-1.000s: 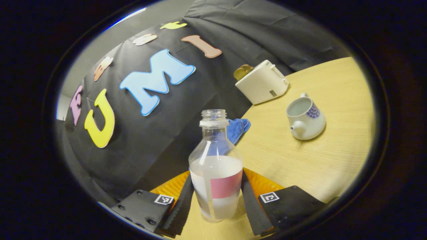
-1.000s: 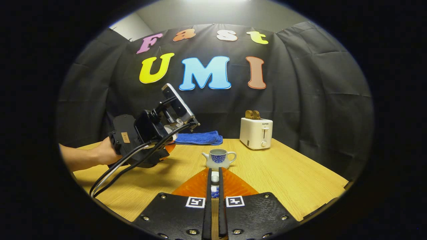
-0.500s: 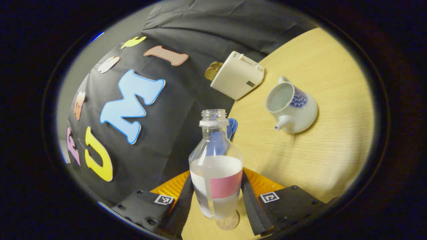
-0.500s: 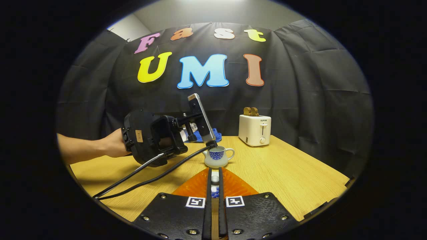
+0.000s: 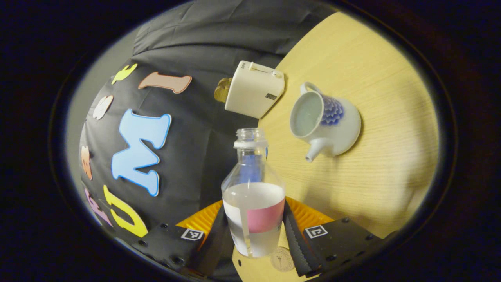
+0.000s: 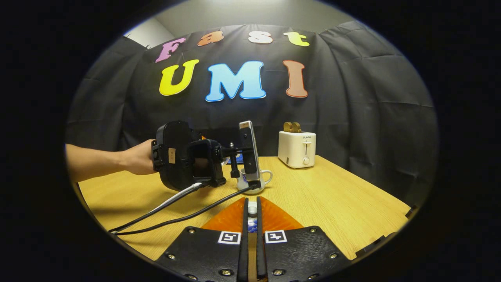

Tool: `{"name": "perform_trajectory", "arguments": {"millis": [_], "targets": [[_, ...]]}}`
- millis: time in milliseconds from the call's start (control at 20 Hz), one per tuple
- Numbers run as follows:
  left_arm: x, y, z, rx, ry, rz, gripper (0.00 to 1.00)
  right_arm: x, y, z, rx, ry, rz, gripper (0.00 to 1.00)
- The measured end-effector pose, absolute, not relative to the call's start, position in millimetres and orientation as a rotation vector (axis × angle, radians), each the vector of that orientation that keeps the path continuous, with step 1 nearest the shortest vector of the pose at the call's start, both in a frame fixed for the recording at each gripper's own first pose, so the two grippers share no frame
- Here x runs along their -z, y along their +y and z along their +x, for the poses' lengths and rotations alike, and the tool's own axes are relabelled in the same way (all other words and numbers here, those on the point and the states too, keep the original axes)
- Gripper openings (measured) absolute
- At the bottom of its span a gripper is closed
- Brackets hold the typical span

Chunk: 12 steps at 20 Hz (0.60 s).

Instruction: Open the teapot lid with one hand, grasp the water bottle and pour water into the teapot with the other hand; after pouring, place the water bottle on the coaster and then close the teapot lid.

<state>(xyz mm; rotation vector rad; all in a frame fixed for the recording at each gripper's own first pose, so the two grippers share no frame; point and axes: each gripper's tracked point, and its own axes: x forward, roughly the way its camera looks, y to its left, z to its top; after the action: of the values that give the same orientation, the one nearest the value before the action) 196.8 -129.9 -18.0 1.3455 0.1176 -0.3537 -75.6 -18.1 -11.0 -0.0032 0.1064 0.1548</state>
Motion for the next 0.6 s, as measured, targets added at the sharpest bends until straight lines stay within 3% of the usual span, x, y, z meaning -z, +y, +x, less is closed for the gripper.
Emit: {"name": "perform_trajectory", "arguments": {"millis": [600], "targets": [[9,-142,203,0.394,0.113,1.577,0.86,9,-27,-81,-0.133,0.105,-0.01,0.08]]}}
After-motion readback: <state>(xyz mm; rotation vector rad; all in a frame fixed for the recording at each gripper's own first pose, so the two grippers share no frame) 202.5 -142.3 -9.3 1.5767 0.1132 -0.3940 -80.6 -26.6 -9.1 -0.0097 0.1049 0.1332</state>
